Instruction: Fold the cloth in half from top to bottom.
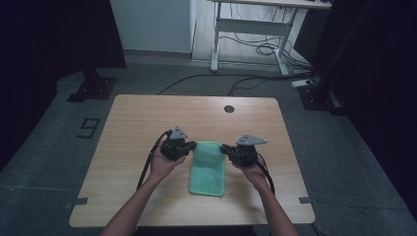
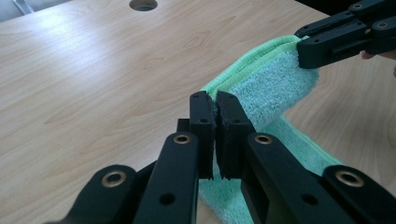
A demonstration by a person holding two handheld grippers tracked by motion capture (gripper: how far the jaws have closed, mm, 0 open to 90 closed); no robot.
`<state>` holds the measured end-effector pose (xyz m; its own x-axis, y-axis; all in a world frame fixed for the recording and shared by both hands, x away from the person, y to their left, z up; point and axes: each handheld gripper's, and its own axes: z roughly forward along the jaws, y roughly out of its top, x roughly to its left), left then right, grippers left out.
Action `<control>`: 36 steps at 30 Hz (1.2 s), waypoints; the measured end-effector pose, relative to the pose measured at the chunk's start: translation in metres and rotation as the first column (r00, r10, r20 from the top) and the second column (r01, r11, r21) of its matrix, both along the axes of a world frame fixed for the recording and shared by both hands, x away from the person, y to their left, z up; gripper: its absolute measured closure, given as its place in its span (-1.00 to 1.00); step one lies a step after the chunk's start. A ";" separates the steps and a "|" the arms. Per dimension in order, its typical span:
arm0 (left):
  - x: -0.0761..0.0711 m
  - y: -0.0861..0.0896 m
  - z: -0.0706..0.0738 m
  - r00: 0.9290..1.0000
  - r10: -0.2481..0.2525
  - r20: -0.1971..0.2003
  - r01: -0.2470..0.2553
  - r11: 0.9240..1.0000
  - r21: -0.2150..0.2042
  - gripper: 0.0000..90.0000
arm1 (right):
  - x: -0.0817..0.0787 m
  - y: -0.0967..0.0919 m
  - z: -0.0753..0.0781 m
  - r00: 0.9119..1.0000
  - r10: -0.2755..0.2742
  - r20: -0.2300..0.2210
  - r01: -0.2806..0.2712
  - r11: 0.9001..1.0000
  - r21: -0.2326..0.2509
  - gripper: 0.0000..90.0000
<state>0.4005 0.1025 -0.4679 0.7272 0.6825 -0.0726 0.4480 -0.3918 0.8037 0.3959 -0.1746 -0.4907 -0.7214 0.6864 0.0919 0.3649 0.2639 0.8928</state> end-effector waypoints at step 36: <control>-0.034 0.011 -0.019 0.999 -0.036 -0.028 0.036 0.999 -0.012 0.90 | -0.041 0.003 -0.010 0.998 0.063 0.007 -0.063 0.998 -0.006 0.85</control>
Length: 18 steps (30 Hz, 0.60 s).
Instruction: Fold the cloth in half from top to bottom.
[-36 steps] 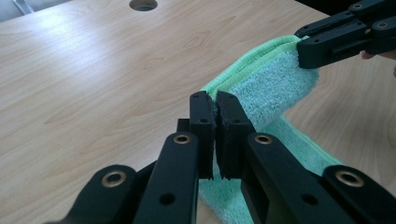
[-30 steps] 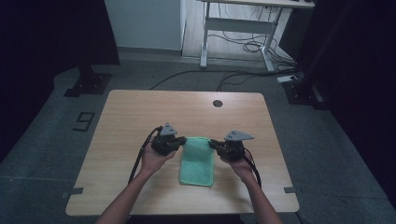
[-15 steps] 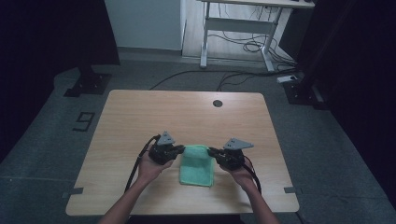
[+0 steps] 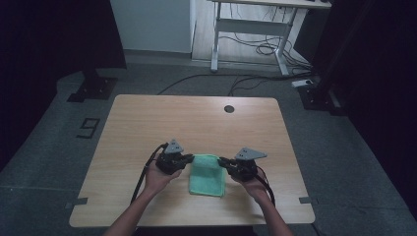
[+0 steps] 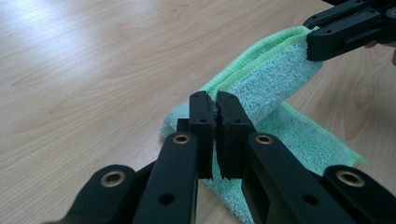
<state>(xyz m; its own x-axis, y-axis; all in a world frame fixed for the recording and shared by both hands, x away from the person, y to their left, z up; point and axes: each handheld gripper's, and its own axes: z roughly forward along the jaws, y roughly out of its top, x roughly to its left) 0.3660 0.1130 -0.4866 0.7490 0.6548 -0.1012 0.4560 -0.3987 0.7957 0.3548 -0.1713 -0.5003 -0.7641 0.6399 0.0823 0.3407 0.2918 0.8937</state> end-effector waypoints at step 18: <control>-0.018 0.000 -0.011 1.000 -0.020 -0.014 0.020 1.000 0.010 0.90 | -0.015 -0.001 -0.019 0.999 0.018 -0.033 -0.018 1.000 -0.002 0.85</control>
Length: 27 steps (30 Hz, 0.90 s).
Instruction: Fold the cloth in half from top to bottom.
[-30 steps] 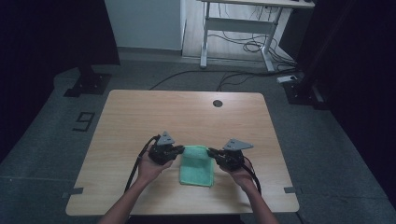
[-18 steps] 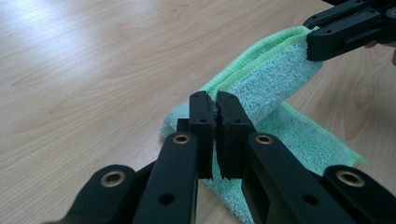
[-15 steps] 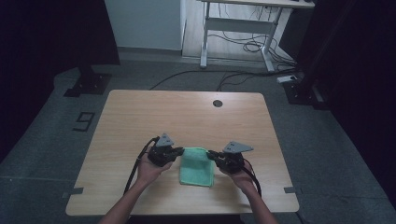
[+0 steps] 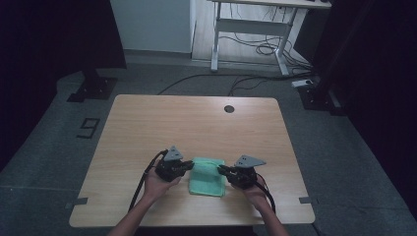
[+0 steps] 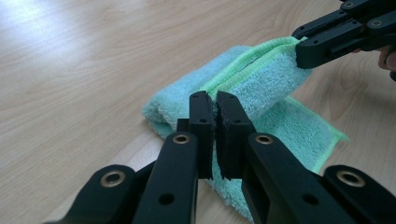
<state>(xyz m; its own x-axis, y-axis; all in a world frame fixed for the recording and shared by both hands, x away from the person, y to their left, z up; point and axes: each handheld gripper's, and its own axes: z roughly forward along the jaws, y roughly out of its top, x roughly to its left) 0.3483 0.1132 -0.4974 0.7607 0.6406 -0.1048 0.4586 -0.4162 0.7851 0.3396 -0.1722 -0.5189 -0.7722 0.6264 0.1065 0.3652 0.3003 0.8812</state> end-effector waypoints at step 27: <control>-0.029 -0.003 -0.020 0.999 -0.033 -0.025 0.033 0.999 0.009 0.88 | -0.024 -0.007 -0.021 0.999 0.016 -0.031 -0.015 1.000 0.014 0.85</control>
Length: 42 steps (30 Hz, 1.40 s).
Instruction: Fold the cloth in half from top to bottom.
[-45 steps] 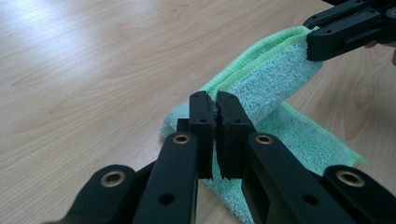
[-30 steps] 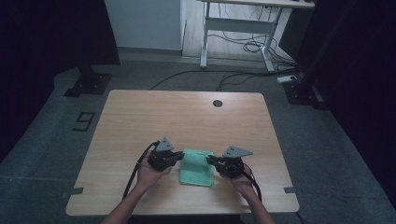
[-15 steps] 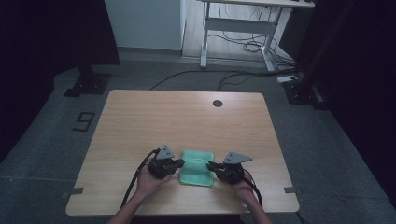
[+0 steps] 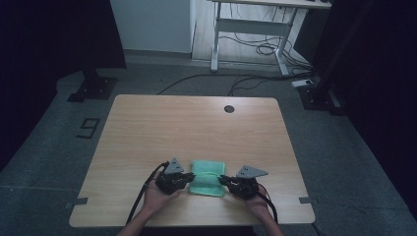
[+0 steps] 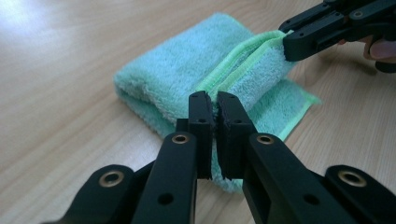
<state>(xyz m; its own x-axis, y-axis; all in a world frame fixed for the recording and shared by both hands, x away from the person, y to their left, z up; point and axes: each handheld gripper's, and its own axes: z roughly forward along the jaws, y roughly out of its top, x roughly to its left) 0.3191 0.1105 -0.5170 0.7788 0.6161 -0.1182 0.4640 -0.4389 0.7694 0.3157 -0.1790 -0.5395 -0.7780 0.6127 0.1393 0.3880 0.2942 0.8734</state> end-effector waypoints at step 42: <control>-0.015 0.004 0.010 1.000 -0.017 0.013 0.017 0.998 -0.058 0.20 | -0.019 -0.010 0.015 0.999 -0.023 0.031 0.022 1.000 0.014 0.24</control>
